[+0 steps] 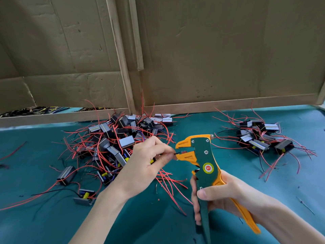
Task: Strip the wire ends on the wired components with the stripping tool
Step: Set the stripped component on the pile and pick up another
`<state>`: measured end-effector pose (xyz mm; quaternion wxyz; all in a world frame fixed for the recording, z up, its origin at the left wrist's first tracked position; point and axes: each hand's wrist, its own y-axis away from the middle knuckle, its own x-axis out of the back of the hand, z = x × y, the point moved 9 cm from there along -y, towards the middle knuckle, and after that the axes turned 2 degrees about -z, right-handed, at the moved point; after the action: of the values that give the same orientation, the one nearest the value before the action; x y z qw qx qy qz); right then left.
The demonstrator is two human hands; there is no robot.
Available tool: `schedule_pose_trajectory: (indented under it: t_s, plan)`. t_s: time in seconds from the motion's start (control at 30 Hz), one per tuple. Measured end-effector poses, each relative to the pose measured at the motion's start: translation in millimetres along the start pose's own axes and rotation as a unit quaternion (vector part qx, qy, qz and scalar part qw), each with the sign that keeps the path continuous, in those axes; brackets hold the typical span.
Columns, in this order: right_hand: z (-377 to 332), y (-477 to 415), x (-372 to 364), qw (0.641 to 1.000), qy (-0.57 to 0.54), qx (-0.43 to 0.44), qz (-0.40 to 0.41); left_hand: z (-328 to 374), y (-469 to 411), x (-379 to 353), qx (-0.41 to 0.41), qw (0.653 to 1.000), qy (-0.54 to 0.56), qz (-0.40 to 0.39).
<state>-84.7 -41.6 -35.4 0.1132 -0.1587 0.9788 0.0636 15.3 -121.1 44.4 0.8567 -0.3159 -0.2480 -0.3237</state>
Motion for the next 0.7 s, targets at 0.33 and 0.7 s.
schedule_pose_trajectory:
  t_s: [0.33,0.7]
  plan:
    - [10.9,4.5,-0.8,0.998,0.029,-0.034,0.046,-1.2,-3.0,2.1,0.017,0.997,0.0,-0.069]
    - [14.2,-4.3,-1.5,0.967,-0.223,-0.008,0.118,6.9,-36.7,5.2,0.011,0.973,-0.226,0.049]
